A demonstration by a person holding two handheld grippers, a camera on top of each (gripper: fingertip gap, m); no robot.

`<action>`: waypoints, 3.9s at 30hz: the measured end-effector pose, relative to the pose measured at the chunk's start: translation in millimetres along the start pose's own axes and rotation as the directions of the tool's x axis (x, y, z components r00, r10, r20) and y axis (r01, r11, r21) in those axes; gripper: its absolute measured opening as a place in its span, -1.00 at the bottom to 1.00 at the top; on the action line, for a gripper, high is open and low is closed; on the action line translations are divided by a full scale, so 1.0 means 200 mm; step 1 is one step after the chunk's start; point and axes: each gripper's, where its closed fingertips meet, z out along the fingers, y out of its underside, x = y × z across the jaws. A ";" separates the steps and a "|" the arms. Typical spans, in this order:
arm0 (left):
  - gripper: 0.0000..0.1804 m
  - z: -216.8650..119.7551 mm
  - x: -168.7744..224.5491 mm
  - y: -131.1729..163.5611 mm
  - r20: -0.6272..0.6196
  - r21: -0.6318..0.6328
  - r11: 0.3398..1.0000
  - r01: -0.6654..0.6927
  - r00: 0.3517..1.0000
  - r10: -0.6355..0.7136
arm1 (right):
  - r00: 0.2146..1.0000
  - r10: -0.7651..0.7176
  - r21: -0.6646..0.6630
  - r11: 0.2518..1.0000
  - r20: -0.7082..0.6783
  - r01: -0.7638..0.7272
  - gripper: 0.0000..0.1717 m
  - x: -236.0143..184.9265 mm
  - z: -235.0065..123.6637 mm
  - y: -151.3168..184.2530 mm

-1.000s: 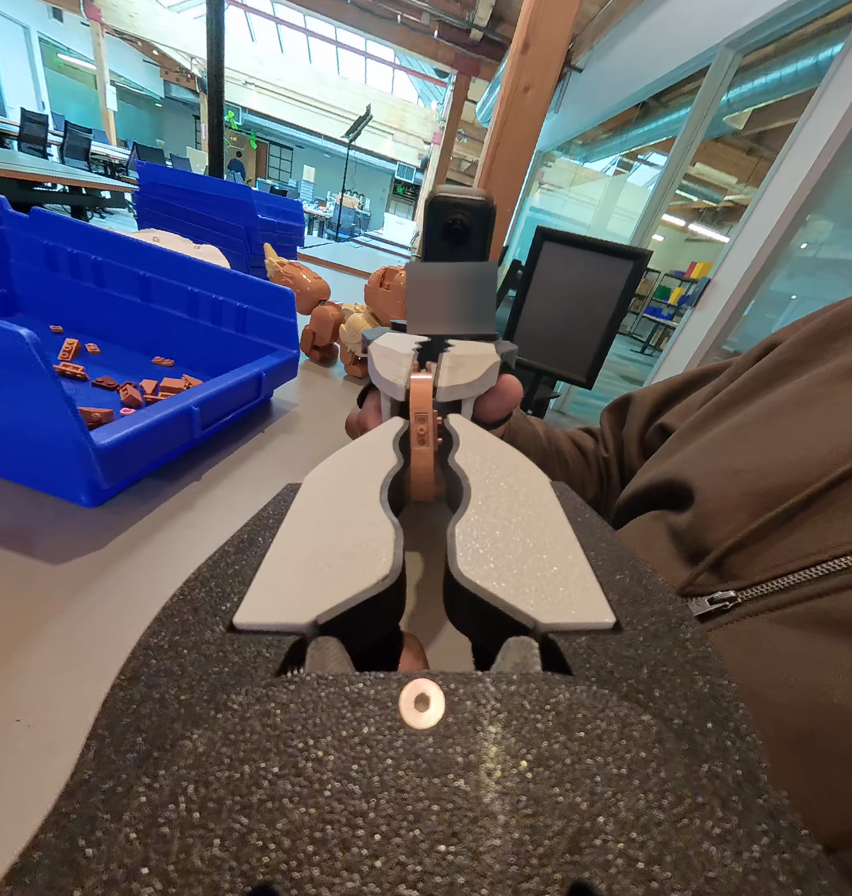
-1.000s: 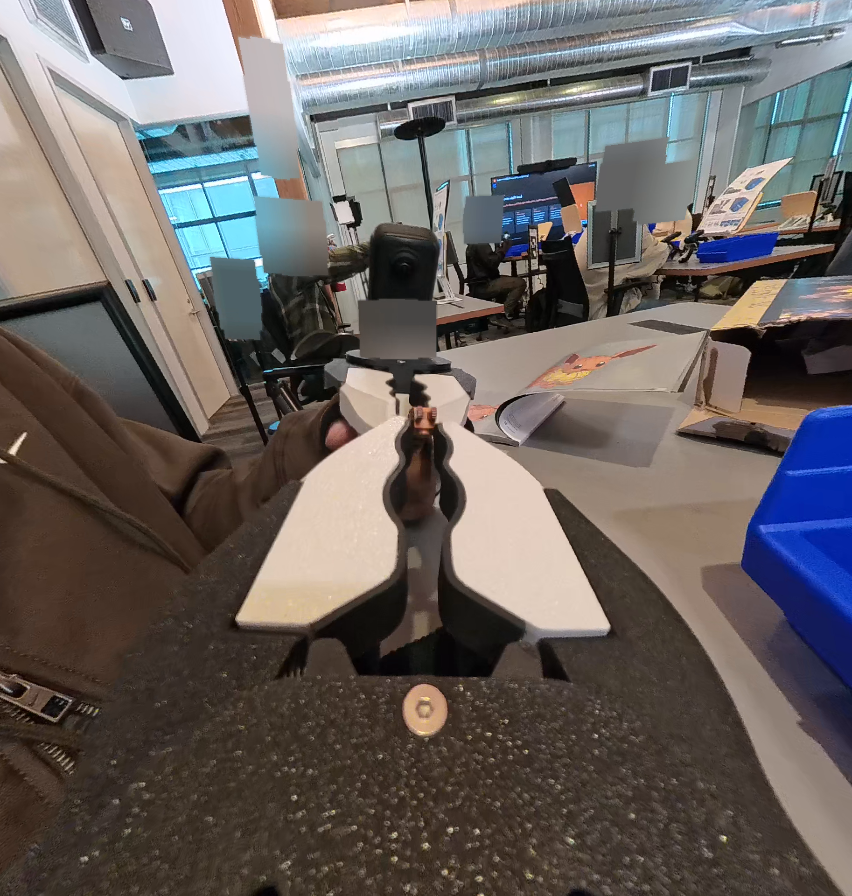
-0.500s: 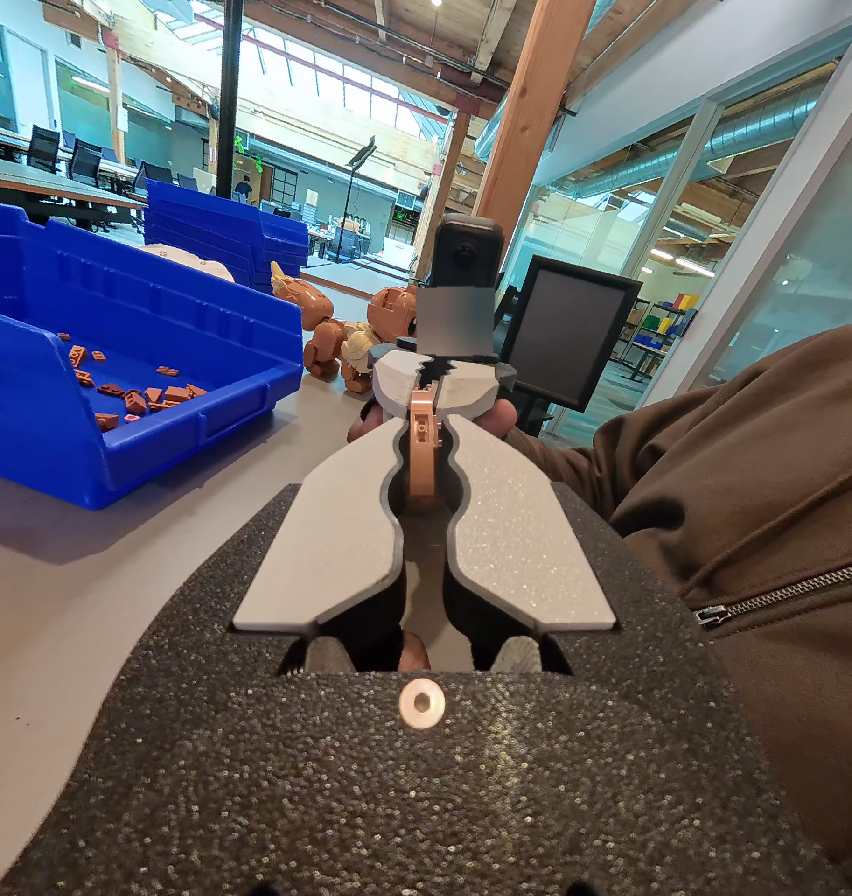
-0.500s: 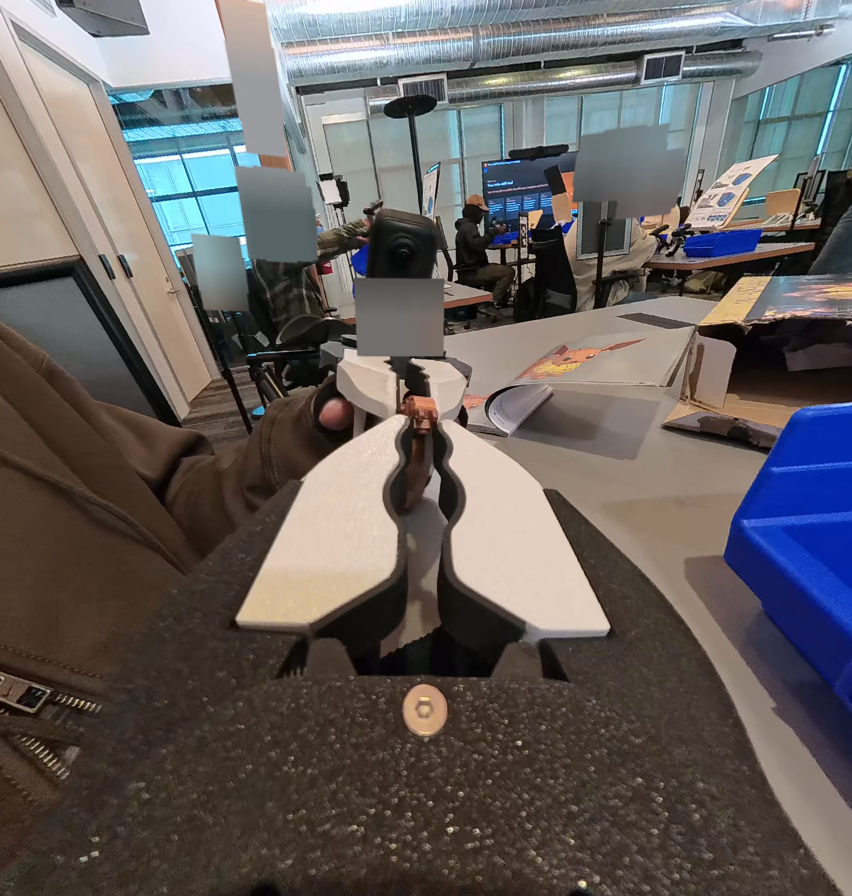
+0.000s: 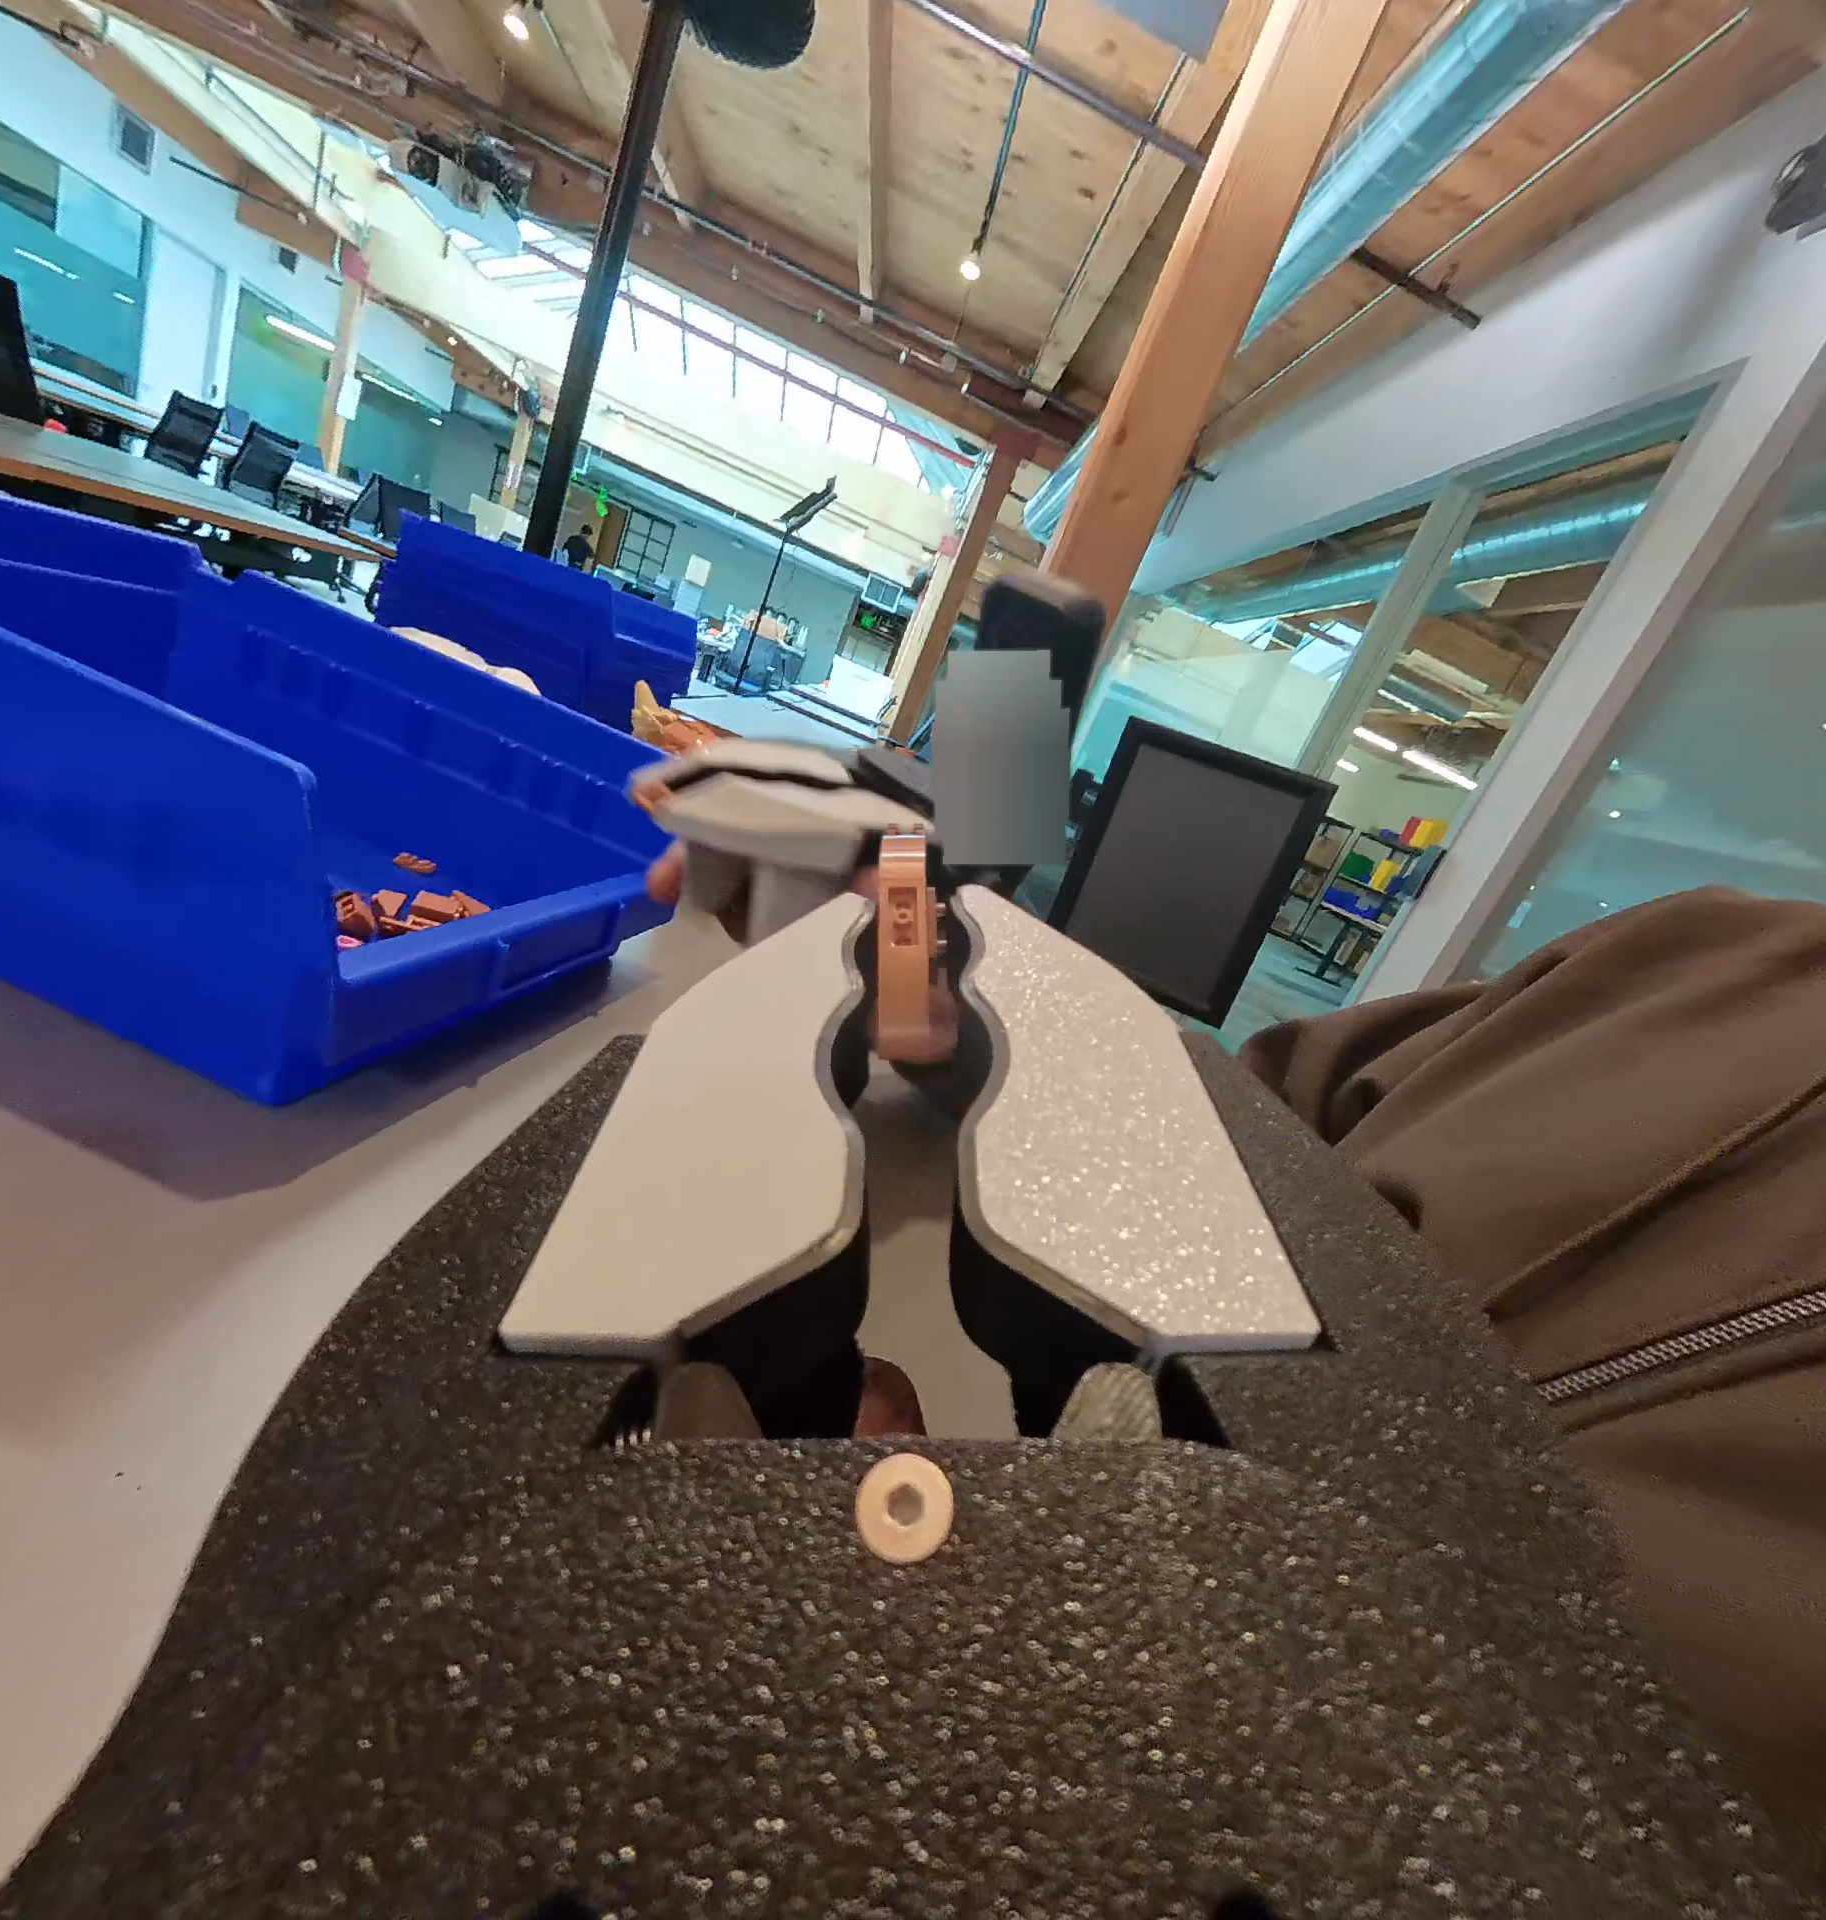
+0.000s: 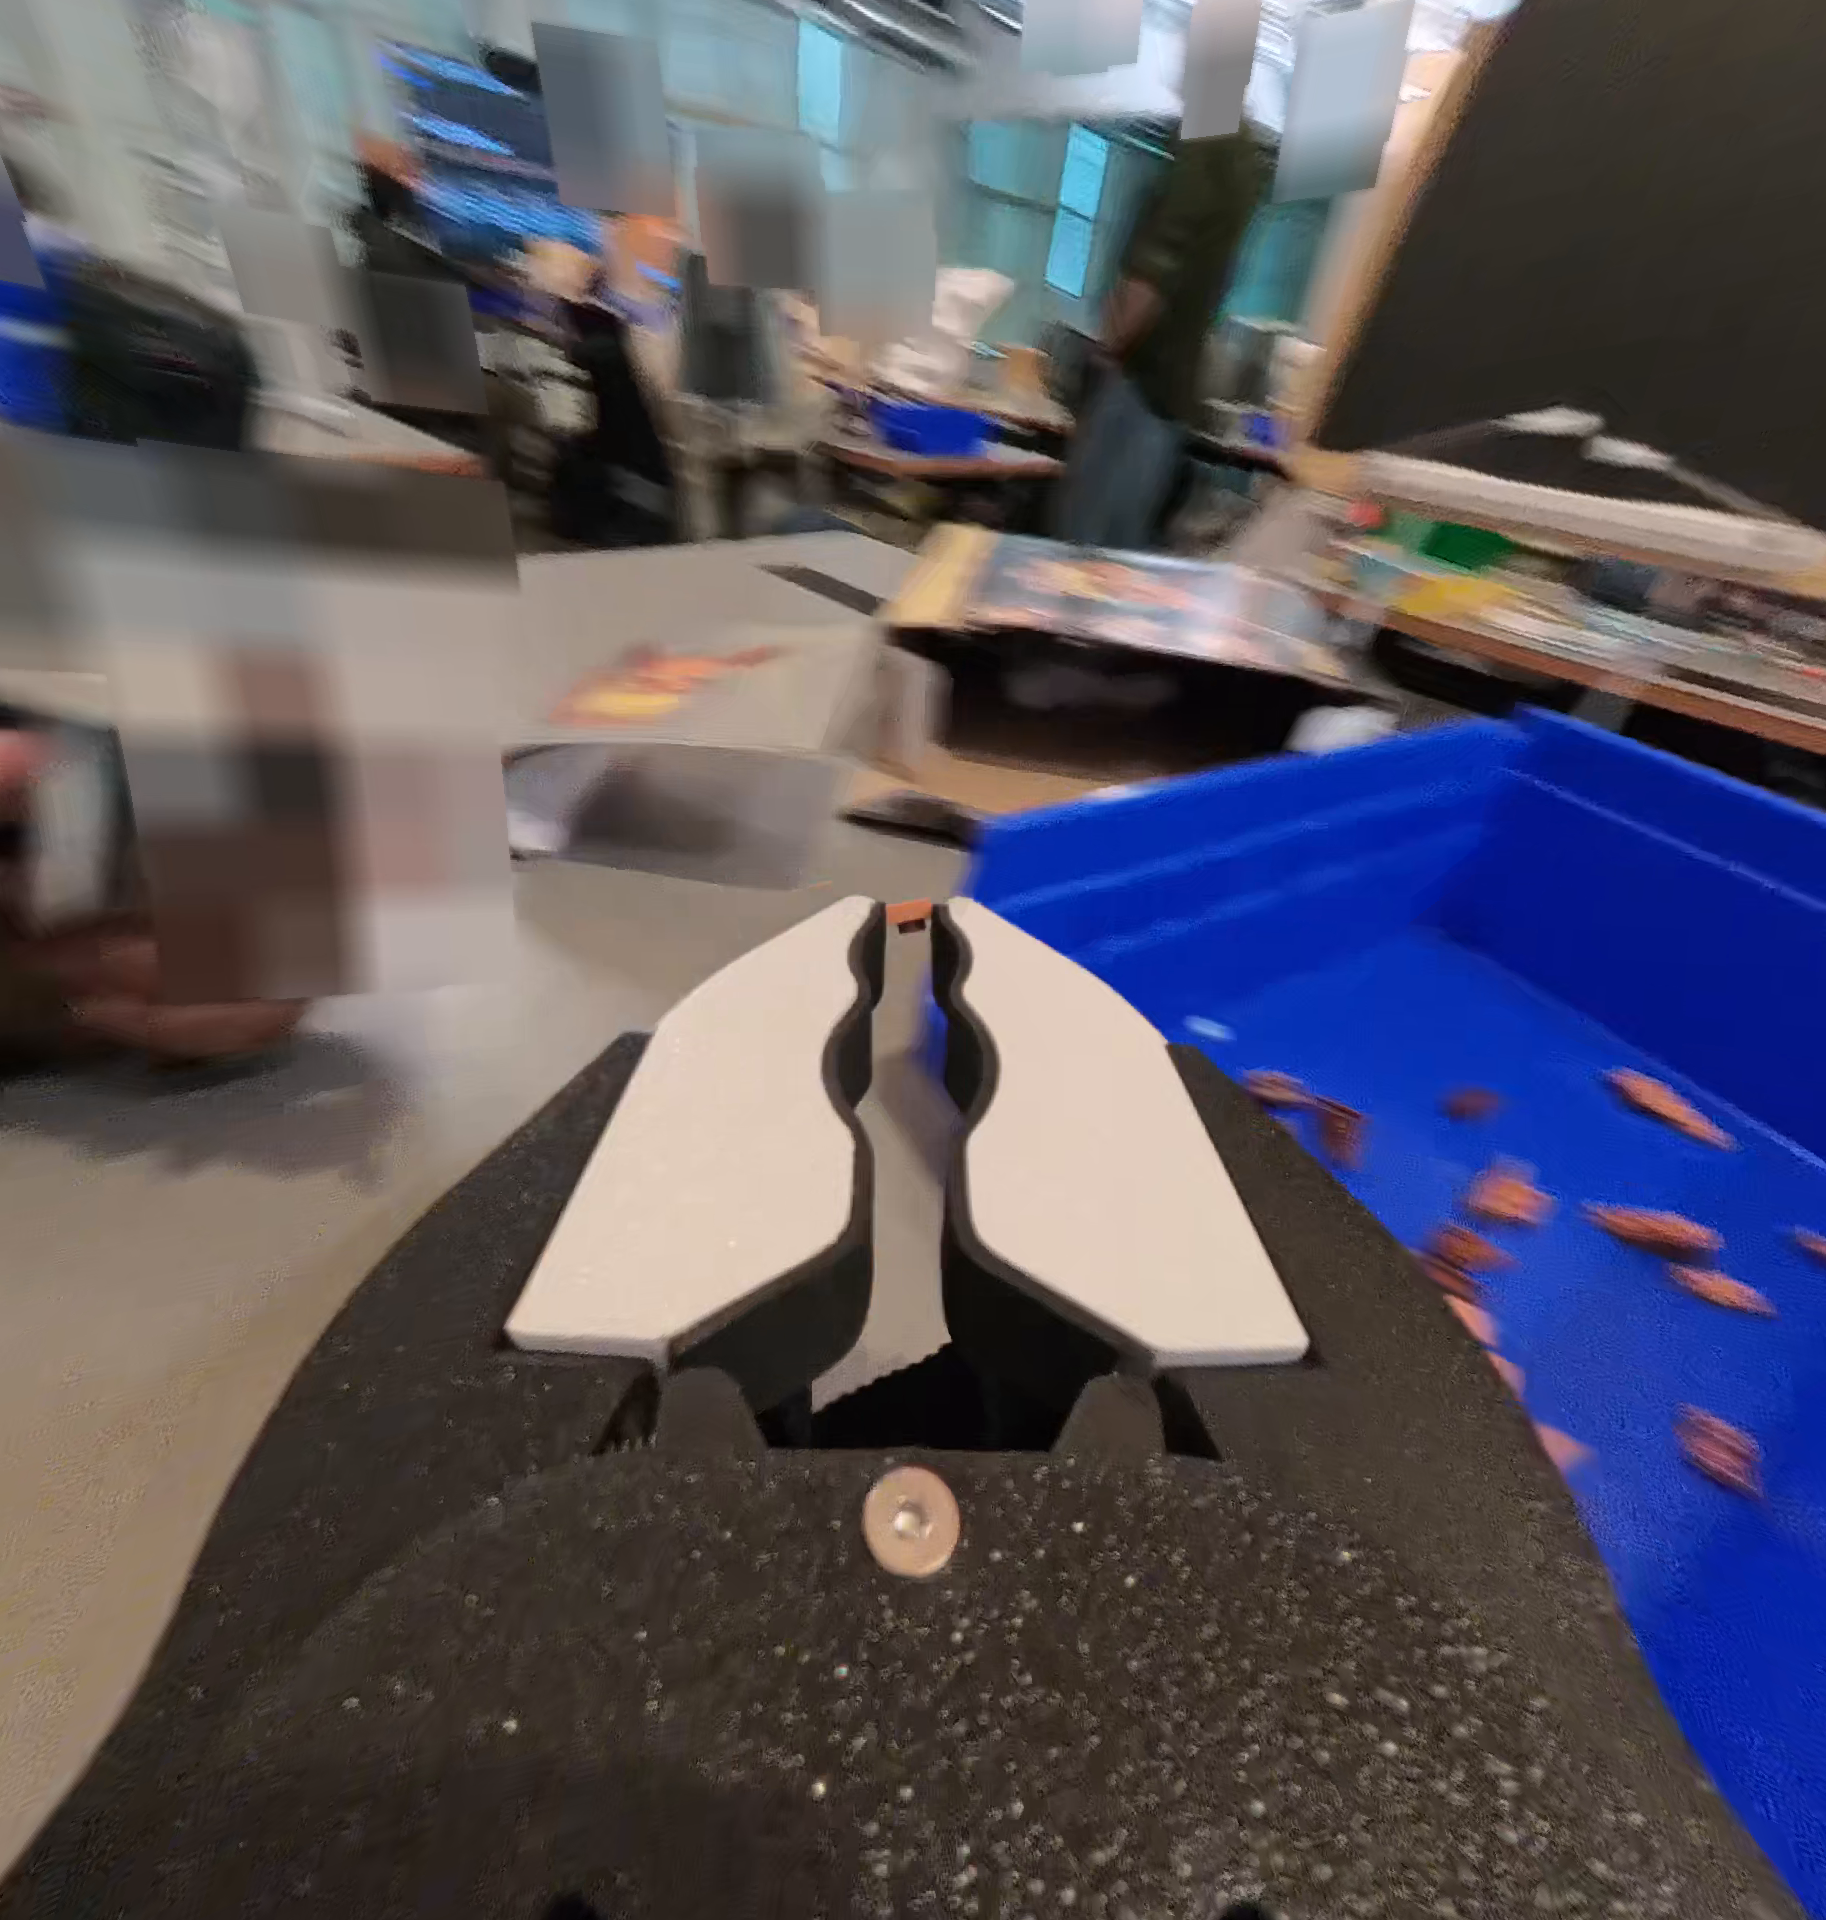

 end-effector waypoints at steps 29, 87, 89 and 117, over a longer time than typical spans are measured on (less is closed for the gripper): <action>-0.87 0.04 0.00 0.05 -0.084 -0.015 0.975 0.224 0.971 -0.224 | 0.850 -0.523 0.246 0.834 0.065 0.494 -0.75 -0.46 0.02 -0.11; -0.74 0.06 -0.07 0.02 0.095 0.038 0.997 0.066 0.993 -0.069 | 0.786 0.427 -0.079 0.894 0.447 -0.440 -0.92 -0.34 -0.01 -0.05; -0.72 0.06 -0.08 0.03 0.138 0.008 1.000 -0.020 0.990 0.018 | 0.729 0.492 -0.124 0.858 0.475 -0.498 -0.92 -0.35 -0.01 -0.04; -0.86 0.07 -0.03 0.04 0.182 -0.108 0.937 -0.333 0.920 0.348 | 0.951 -0.009 0.009 1.000 0.310 0.007 -0.91 -0.43 -0.03 -0.09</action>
